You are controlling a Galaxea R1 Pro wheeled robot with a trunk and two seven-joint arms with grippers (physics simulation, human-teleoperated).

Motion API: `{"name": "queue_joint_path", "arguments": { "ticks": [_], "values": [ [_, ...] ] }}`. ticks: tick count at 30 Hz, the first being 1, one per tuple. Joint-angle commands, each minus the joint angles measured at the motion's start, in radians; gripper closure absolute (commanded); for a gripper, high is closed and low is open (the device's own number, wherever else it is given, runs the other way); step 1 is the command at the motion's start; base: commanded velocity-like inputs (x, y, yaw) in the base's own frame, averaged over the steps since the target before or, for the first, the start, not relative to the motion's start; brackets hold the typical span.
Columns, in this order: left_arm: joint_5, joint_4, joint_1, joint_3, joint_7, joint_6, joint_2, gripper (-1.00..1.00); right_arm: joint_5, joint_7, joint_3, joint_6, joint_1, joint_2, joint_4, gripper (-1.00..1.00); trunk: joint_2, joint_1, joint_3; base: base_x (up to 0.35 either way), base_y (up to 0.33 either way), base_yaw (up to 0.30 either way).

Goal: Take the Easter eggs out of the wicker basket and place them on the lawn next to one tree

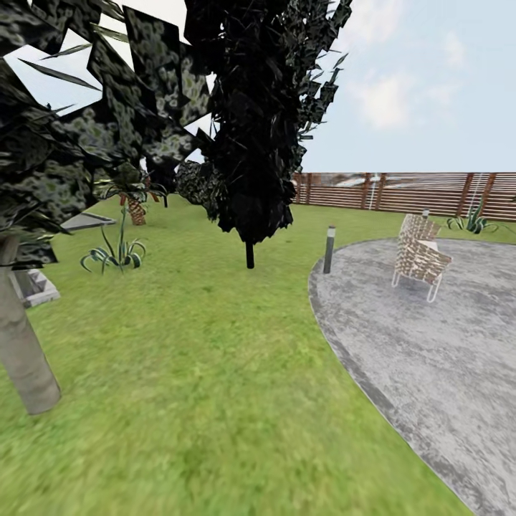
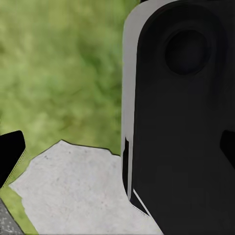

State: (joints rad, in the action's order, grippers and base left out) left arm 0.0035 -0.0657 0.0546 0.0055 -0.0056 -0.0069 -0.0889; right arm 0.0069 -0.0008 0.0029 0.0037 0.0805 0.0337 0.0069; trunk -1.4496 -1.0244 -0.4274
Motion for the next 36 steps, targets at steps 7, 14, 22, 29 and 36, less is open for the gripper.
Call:
{"name": "queue_joint_path", "arguments": {
  "ticks": [7,14,22,29,36],
  "values": [
    [0.000,-0.002,0.001,0.001,-0.001,-0.001,0.000,-1.00,0.001,0.000,0.000,-0.001,0.001,0.000,0.001,-1.00,0.000,-0.001,-0.001,0.335,0.000,0.000],
    [0.000,-0.002,0.001,0.001,-0.001,-0.001,0.000,-1.00,0.001,0.000,0.000,0.000,0.001,0.000,0.001,-1.00,0.000,-0.001,-0.001,0.335,0.000,0.000],
    [0.001,-0.002,0.001,0.000,-0.001,-0.001,0.000,-1.00,0.001,0.000,0.000,0.000,0.001,0.000,0.001,-1.00,0.000,-0.001,-0.001,0.335,0.000,0.000],
    [0.001,-0.002,0.001,0.001,-0.001,-0.001,0.000,-1.00,0.001,-0.001,0.000,0.000,0.001,0.000,0.000,-1.00,0.000,-0.001,-0.001,0.335,0.000,0.000],
    [0.000,-0.002,0.001,0.001,-0.001,-0.001,0.000,-1.00,0.001,-0.001,0.000,0.000,0.001,0.000,0.000,-1.00,0.000,-0.001,-0.001,0.335,0.000,0.000]
  ]
}}
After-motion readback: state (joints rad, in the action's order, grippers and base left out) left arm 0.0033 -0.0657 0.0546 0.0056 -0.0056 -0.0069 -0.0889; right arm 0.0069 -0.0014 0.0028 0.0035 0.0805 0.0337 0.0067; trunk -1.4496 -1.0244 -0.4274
